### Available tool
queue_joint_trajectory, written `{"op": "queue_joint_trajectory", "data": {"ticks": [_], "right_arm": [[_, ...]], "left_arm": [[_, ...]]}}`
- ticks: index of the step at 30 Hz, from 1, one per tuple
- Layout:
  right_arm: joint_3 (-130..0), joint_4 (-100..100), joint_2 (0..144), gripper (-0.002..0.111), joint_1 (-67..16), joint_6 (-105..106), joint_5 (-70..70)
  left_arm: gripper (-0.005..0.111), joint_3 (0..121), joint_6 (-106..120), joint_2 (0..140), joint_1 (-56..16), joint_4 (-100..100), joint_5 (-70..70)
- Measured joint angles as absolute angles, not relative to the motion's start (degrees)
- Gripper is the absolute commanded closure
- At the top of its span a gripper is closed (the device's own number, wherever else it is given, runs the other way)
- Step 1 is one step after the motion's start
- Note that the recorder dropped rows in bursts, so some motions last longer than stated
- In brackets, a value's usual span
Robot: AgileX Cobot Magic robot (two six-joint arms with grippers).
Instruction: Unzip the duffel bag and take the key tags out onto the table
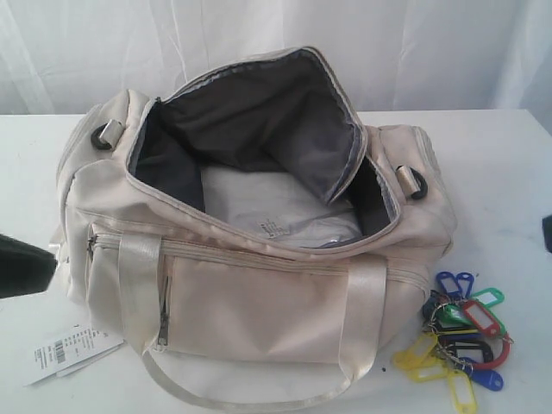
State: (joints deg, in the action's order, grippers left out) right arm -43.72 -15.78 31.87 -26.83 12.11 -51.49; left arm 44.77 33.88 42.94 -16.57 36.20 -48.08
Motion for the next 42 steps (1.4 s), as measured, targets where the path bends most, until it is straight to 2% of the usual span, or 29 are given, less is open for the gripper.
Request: {"op": "queue_joint_trajectory", "data": {"ticks": [3,7,12,42], "right_arm": [[-43.7,-16.4,24.4,0.108,-26.8,15.1,-52.0],[-43.6,-15.7,22.6,0.108,-26.8,15.6,-49.1],[-43.6,-15.3,22.6,0.108,-26.8,15.6,-47.5],[-43.6,-15.3,22.6,0.108,-26.8,15.6,-47.5]], "left_arm": [[0.107,44.4,33.5,29.8,-16.6,39.9,-46.0],[0.107,43.8,33.5,22.0,-16.6,39.3,-42.2],[0.107,41.0,33.5,21.6,-16.6,32.0,-42.0],[0.107,41.0,33.5,21.6,-16.6,31.8,-42.6]]}}
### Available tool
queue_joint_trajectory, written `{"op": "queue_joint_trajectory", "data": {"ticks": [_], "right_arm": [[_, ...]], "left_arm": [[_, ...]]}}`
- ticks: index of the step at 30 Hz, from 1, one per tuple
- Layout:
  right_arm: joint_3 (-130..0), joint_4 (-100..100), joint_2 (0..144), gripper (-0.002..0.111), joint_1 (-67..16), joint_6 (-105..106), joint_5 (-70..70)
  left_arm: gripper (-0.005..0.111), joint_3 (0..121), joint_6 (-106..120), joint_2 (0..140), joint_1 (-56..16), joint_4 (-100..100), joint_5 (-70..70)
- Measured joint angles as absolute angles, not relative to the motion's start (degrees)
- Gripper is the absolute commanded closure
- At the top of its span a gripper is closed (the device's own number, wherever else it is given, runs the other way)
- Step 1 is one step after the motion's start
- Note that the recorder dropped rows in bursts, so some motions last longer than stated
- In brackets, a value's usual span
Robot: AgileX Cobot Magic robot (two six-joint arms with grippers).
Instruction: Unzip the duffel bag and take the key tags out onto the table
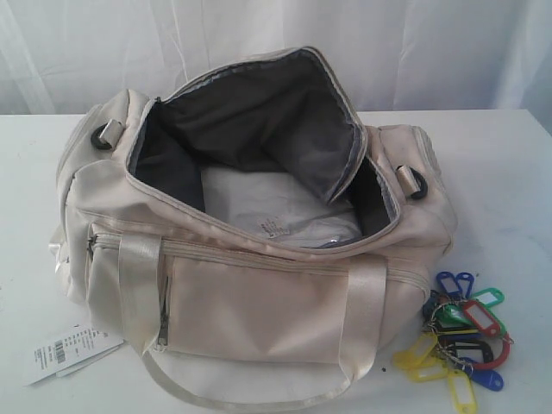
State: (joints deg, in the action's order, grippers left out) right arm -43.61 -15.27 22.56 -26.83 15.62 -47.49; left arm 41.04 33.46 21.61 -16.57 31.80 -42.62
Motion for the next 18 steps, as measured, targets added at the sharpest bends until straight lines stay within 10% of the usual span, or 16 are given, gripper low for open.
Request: {"op": "queue_joint_trajectory", "data": {"ticks": [18], "right_arm": [[-43.6,-15.3,22.6,0.108,-26.8,15.6,-47.5]], "left_arm": [[0.107,41.0,33.5,8.1,-1.8,31.8,-42.7]]}}
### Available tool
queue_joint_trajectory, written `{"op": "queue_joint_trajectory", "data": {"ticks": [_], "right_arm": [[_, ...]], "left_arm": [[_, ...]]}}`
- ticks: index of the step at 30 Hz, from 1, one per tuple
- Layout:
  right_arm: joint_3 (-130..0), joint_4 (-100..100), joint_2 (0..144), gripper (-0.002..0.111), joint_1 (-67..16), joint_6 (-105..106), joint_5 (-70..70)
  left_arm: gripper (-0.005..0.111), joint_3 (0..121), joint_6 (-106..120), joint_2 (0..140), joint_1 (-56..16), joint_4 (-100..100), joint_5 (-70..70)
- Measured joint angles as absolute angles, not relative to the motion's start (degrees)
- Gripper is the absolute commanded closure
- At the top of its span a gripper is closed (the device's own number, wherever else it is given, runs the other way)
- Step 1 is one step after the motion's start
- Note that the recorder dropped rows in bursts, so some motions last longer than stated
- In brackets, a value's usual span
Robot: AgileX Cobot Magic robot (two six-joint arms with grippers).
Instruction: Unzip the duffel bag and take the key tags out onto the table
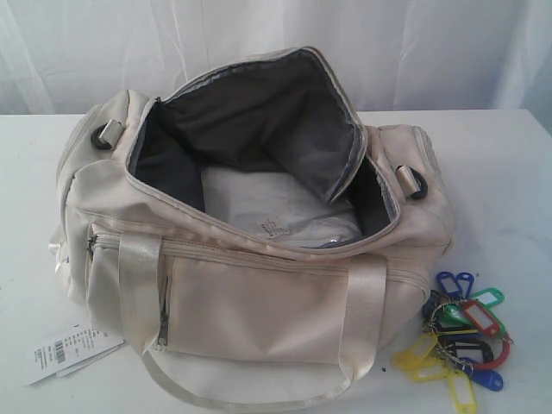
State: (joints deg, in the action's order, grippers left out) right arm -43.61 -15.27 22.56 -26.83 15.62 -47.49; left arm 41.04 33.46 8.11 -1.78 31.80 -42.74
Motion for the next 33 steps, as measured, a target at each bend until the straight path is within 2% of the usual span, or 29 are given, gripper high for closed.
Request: {"op": "queue_joint_trajectory", "data": {"ticks": [5,10,17,23,33], "right_arm": [[-43.6,-15.3,22.6,0.108,-26.8,15.6,-47.5],[-43.6,-15.3,22.6,0.108,-26.8,15.7,-47.5],[-43.6,-15.3,22.5,0.108,-26.8,15.7,-47.5],[-43.6,-15.3,22.5,0.108,-26.8,15.7,-47.5],[-43.4,-15.3,22.5,0.108,-26.8,15.7,-47.4]], "left_arm": [[0.107,39.8,33.5,4.7,1.5,31.8,-42.6],[0.107,33.1,33.5,1.3,3.2,32.3,-40.2],[0.107,15.6,33.5,0.3,3.3,42.7,-25.1],[0.107,1.2,33.5,0.3,3.3,43.7,-13.5],[0.107,0.2,33.5,0.2,-1.4,41.5,-11.3]]}}
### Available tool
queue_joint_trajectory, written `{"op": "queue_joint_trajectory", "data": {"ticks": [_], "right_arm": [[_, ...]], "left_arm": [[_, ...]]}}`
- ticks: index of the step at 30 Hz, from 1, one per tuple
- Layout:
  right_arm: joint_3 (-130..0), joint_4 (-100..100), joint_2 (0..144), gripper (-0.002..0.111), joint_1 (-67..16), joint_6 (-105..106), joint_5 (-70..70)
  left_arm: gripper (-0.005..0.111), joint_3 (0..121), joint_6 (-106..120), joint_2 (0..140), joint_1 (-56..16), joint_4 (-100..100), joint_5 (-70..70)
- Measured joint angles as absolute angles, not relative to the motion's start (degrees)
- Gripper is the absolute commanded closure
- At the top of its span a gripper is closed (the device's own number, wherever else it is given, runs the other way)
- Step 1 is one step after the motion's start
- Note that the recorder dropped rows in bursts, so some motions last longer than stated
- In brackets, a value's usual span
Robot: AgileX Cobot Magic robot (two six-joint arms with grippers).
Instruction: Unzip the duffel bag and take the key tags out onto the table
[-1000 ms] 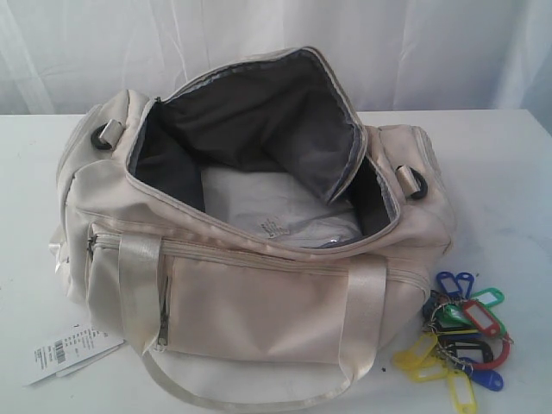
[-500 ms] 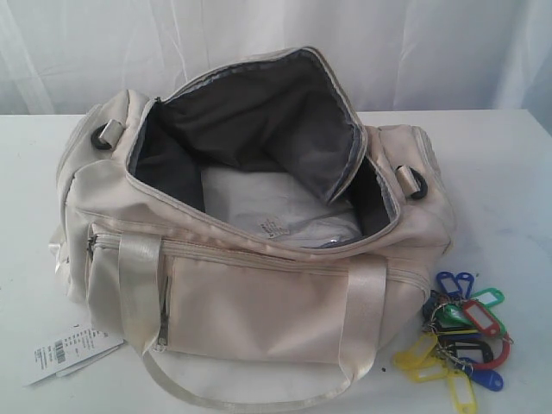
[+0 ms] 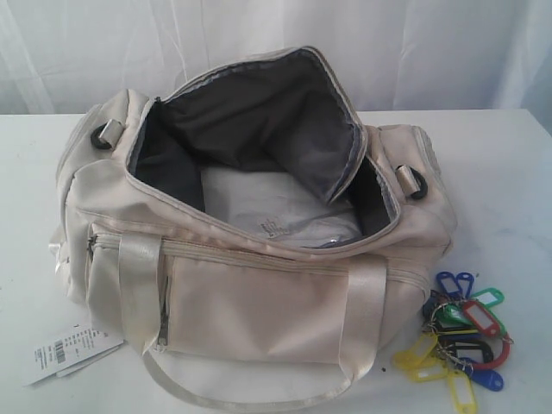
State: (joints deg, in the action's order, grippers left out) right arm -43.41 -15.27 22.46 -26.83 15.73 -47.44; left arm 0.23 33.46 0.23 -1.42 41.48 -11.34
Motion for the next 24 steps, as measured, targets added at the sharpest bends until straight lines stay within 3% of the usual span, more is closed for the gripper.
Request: {"op": "queue_joint_trajectory", "data": {"ticks": [8,13,24], "right_arm": [[-43.4,-15.3,22.5,0.108,-26.8,15.7,-47.4],[-43.4,-15.4,22.5,0.108,-26.8,15.7,-47.4],[-43.4,-15.5,22.5,0.108,-26.8,15.7,-47.4]], "left_arm": [[0.107,0.2,33.5,0.2,-1.6,38.8,-11.3],[0.107,0.2,33.5,0.2,-1.6,3.7,-11.7],[0.107,0.2,33.5,0.2,-1.6,2.6,-11.5]]}}
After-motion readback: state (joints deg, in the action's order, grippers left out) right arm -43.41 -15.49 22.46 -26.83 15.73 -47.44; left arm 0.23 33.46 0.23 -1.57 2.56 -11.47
